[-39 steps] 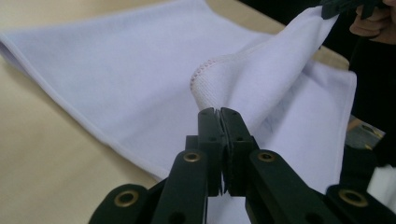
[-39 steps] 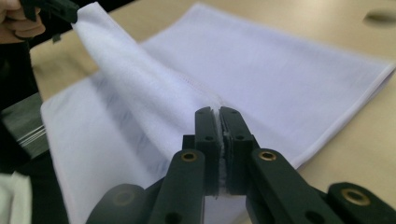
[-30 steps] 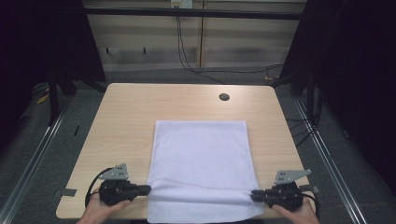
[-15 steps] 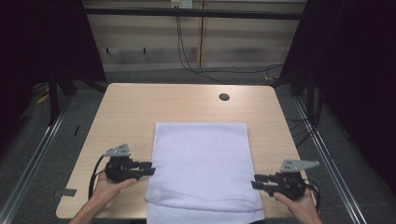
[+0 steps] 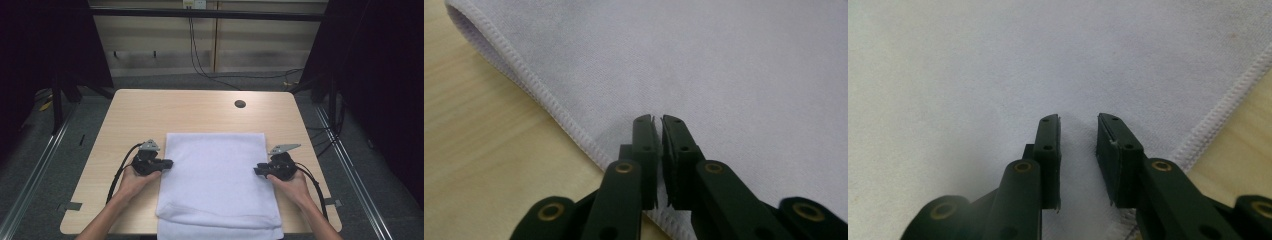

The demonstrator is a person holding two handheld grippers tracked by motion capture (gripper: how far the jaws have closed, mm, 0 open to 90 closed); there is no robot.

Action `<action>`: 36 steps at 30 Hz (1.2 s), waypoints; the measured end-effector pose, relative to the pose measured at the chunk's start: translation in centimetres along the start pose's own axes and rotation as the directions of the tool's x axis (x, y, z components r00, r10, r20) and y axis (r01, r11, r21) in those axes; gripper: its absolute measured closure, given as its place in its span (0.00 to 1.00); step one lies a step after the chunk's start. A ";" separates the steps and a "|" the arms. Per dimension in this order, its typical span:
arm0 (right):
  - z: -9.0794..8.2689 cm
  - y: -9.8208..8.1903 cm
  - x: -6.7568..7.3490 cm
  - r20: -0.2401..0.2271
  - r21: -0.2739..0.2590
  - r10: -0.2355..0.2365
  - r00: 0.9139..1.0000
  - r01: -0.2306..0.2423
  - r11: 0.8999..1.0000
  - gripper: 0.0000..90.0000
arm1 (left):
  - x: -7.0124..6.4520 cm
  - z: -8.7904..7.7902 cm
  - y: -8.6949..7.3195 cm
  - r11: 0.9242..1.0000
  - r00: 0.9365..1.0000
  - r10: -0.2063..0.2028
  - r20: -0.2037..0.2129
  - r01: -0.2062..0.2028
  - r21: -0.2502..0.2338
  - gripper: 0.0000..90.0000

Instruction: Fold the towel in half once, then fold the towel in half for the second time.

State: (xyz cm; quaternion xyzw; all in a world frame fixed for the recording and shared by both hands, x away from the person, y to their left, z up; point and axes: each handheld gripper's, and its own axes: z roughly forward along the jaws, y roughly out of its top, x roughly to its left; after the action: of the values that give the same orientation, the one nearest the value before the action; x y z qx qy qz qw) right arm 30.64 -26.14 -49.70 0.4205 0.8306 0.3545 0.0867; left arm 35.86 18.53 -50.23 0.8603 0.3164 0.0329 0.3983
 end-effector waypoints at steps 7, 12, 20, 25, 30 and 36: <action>-2.0 -2.1 2.0 -0.027 0.042 -0.016 0.999 0.017 0.999 0.80 | -2.5 -1.4 -1.7 0.999 0.997 0.014 0.074 -0.017 0.037 0.97; -2.6 -2.5 2.6 -0.060 0.071 -0.028 0.998 0.032 0.997 0.78 | -3.3 -1.9 -2.2 0.998 0.996 0.025 0.084 -0.029 0.047 0.96; -2.4 0.5 -1.2 0.038 -0.057 0.008 0.999 -0.005 0.998 0.64 | -0.2 -2.0 -0.2 0.997 0.998 -0.032 0.049 0.035 -0.070 0.82; -1.3 2.2 -3.9 0.093 -0.086 0.054 0.994 -0.046 0.995 0.59 | 2.8 -1.5 0.7 0.986 0.992 -0.124 -0.025 0.120 -0.114 0.70; -0.3 3.4 -6.5 0.116 -0.084 0.098 0.988 -0.088 0.993 0.59 | 5.0 -0.8 1.7 0.974 0.982 -0.178 -0.058 0.167 -0.155 0.66; 1.4 3.2 -7.6 0.088 -0.073 0.110 0.990 -0.104 0.992 0.62 | 5.1 1.5 2.8 0.982 0.987 -0.162 -0.020 0.159 -0.099 0.63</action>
State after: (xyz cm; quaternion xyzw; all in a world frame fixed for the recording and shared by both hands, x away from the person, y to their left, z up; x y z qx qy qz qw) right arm 38.13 -29.91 -49.78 0.4771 0.7895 0.3669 0.1201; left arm 41.83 19.13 -50.27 0.8110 0.3882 0.0282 0.4367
